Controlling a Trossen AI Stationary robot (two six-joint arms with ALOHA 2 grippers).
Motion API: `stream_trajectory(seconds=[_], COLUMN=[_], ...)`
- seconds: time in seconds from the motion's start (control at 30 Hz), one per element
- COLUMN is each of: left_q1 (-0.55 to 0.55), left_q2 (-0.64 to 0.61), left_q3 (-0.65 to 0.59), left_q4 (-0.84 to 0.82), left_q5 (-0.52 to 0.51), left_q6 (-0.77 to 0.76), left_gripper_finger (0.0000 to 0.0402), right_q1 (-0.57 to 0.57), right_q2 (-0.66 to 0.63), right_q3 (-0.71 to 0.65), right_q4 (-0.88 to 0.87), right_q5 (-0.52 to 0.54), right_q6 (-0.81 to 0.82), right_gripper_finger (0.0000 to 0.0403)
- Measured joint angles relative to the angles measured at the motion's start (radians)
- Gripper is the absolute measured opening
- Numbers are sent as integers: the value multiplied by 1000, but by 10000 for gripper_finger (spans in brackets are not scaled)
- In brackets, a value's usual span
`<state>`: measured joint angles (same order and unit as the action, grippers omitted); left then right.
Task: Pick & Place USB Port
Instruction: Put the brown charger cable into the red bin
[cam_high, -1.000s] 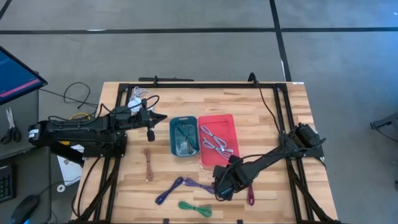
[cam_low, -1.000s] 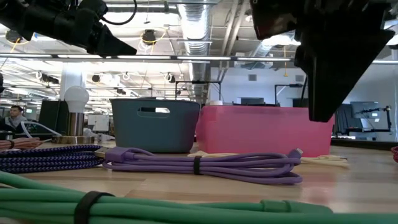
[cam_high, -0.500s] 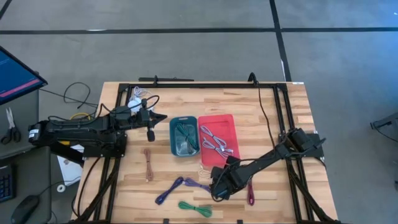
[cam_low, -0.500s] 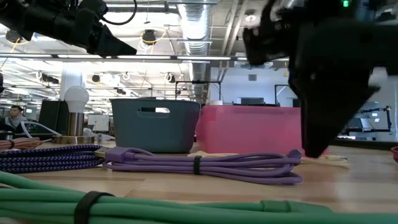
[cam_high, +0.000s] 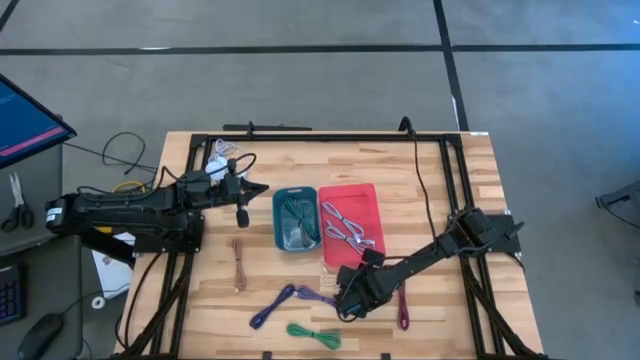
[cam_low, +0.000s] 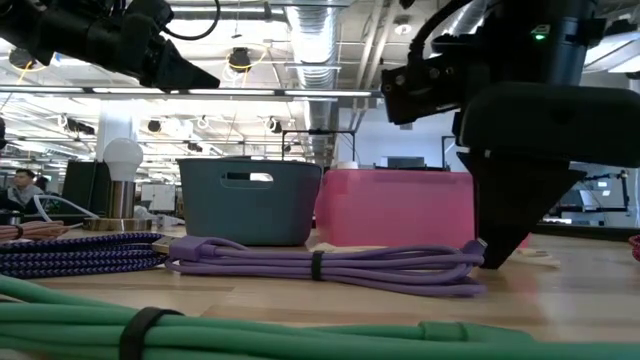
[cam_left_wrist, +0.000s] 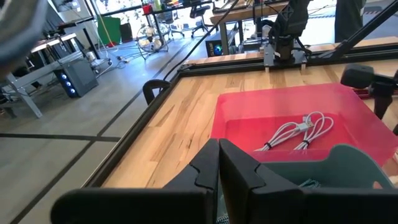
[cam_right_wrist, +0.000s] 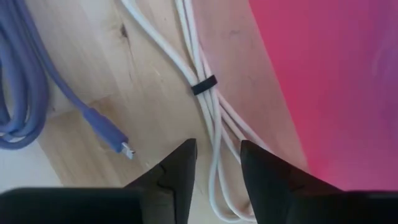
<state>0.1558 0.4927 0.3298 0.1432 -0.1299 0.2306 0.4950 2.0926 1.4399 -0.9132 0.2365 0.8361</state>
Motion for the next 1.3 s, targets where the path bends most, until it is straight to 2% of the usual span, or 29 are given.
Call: stream_trajectory(seconds=[0.13, 0.33, 0.53, 0.77, 1.0, 1.3], left_q1=[0, 0, 0, 0, 0, 0], left_q2=[0, 0, 0, 0, 0, 0], left_q3=[0, 0, 0, 0, 0, 0], left_q4=[0, 0, 0, 0, 0, 0], left_q5=[0, 0, 0, 0, 0, 0], left_q6=[0, 0, 0, 0, 0, 0], left_gripper_finger=[12, 12, 12, 12, 12, 12], right_q1=[0, 2, 22, 55, 69, 35], right_q2=[1, -1, 5, 8, 7, 3], right_q3=[-1, -2, 36, 162, 317, 533], right_q4=[4, 8, -26, -147, -295, -582], right_q5=[-3, -5, -2, 2, 117, 284], right_q6=[2, 0, -11, -8, 0, 3], right_gripper_finger=[94, 10, 3, 1, 1, 0])
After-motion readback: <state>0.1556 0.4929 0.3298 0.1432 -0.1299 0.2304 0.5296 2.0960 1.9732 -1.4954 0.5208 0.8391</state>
